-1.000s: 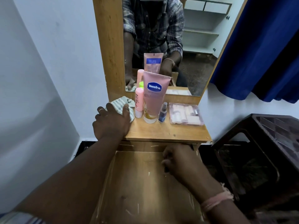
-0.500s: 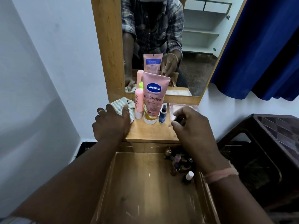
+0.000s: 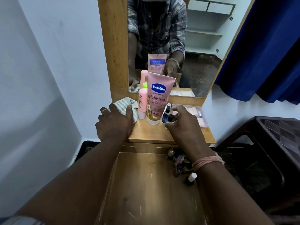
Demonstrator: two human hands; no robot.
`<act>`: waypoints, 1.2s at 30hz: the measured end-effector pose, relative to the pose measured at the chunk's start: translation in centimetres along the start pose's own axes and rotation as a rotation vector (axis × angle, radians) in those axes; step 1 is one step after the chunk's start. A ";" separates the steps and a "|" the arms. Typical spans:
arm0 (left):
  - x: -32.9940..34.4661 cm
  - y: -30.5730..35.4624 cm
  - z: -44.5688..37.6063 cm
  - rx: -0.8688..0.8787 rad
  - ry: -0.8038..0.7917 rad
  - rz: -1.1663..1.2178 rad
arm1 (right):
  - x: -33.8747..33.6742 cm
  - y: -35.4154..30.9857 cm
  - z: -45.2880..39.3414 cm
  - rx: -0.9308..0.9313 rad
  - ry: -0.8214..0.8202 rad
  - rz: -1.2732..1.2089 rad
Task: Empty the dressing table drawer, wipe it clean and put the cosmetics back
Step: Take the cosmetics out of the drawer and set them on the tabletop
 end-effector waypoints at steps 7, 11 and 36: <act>0.1 0.1 -0.1 -0.006 -0.007 -0.016 | -2.1 2.7 5.2 0.074 -0.049 0.172; 0.1 0.1 0.0 -0.013 -0.014 -0.020 | 1.0 6.1 8.9 0.170 -0.224 0.306; 0.0 0.0 -0.1 -0.006 0.000 0.016 | -0.2 -5.1 4.0 -0.150 0.012 0.056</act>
Point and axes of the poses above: each hand's wrist, its own z-axis away from the middle knuckle, its own x-axis out of the palm, y = z × x, the point moved 10 cm from there along -z, towards the middle knuckle, and after that the axes turned 15 degrees about -z, right-handed, at the moved point
